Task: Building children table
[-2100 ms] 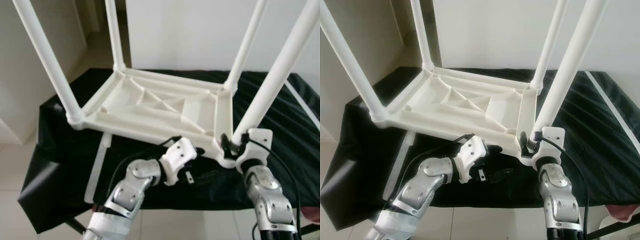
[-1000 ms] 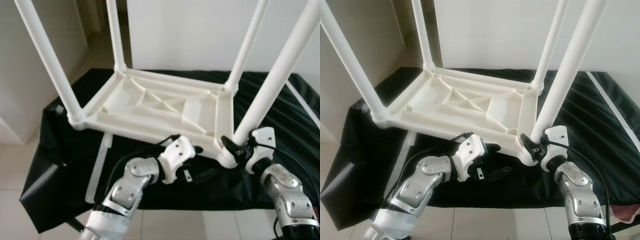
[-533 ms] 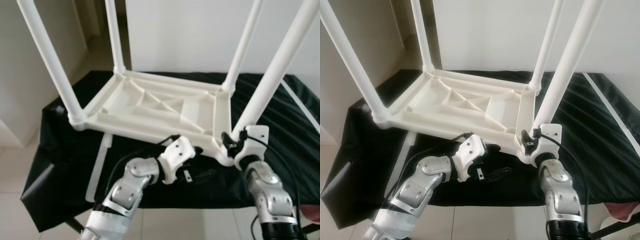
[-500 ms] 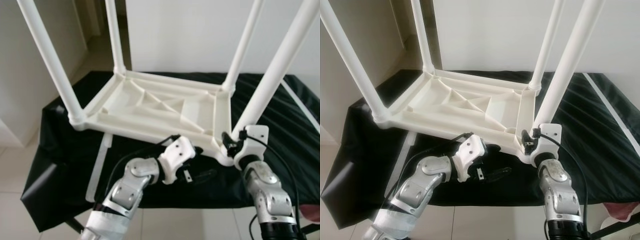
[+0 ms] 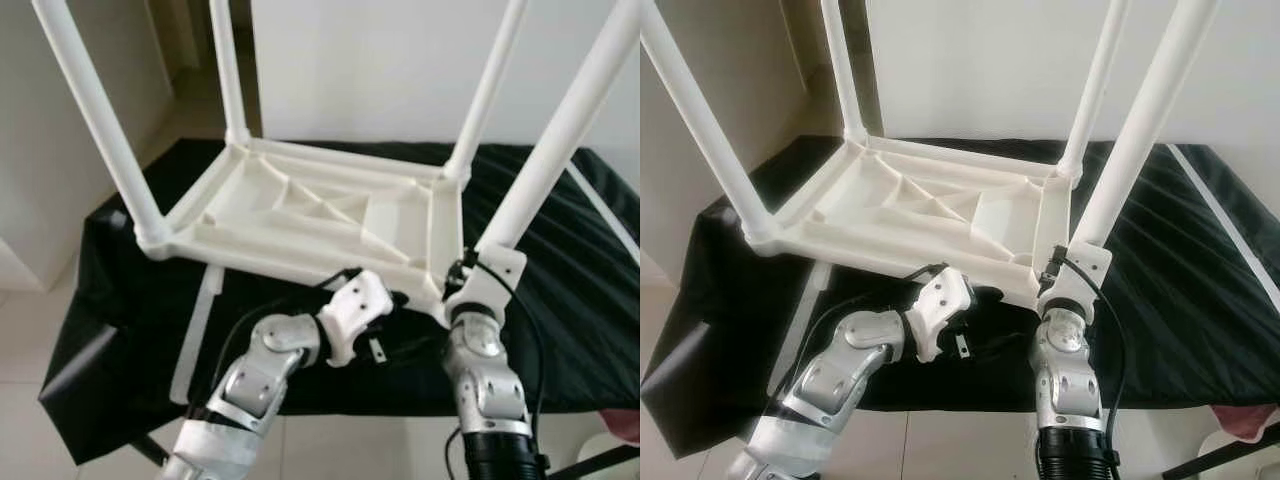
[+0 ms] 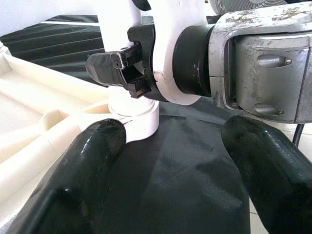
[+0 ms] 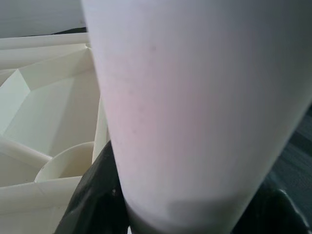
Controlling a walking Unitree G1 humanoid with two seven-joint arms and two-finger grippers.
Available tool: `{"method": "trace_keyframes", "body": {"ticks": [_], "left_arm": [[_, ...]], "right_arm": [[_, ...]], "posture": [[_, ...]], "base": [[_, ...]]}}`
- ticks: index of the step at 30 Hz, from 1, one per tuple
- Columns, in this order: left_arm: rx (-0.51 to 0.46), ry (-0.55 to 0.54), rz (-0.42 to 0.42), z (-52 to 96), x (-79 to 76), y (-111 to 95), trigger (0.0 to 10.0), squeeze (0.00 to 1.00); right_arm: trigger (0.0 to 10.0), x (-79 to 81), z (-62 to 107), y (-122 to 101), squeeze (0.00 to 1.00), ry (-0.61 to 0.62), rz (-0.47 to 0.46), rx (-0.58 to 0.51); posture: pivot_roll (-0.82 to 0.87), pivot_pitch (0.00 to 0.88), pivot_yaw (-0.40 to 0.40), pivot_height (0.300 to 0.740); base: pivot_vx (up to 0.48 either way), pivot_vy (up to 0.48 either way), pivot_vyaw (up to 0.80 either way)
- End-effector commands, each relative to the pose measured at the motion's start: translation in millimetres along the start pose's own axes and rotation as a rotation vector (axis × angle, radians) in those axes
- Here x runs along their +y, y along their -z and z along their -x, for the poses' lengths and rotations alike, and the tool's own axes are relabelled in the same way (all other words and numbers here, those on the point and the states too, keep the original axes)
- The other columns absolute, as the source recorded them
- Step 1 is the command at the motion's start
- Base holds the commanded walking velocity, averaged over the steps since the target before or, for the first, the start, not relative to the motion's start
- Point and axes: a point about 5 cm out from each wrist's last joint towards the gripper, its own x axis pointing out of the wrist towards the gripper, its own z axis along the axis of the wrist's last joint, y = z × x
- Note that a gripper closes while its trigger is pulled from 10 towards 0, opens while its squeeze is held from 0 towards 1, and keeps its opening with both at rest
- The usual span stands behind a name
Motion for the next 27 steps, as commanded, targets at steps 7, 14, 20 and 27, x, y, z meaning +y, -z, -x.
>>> {"method": "trace_keyframes", "body": {"ticks": [7, 14, 20, 27], "left_arm": [[0.001, -0.046, 0.002, -0.1, 2.8, -1, 10.0, 0.00], [0.002, -0.045, 0.000, 0.0, 3.4, 0, 10.0, 0.00], [0.004, -0.043, -0.001, -0.3, 3.5, 0, 10.0, 0.00], [0.004, -0.046, -0.002, 0.2, 3.6, 0, 10.0, 0.00]], "right_arm": [[10.0, 1.4, 3.8, 14, 0.00, 0.034, -0.021, 0.069], [10.0, -3.8, 2.5, 11, 1.00, 0.041, -0.029, 0.052], [10.0, -7.1, 2.6, 3, 1.00, 0.001, -0.046, -0.008], [10.0, -24.7, 1.3, 0, 1.00, -0.112, -0.030, -0.044]], "posture": [[0.00, 0.000, -0.022, 0.740], [0.00, 0.000, -0.019, 0.740], [0.00, 0.000, -0.020, 0.740], [0.00, 0.000, -0.024, 0.740]], "base": [[0.000, 0.000, 0.00], [0.000, 0.000, 0.00], [0.000, 0.000, 0.00], [0.000, 0.000, 0.00]]}}
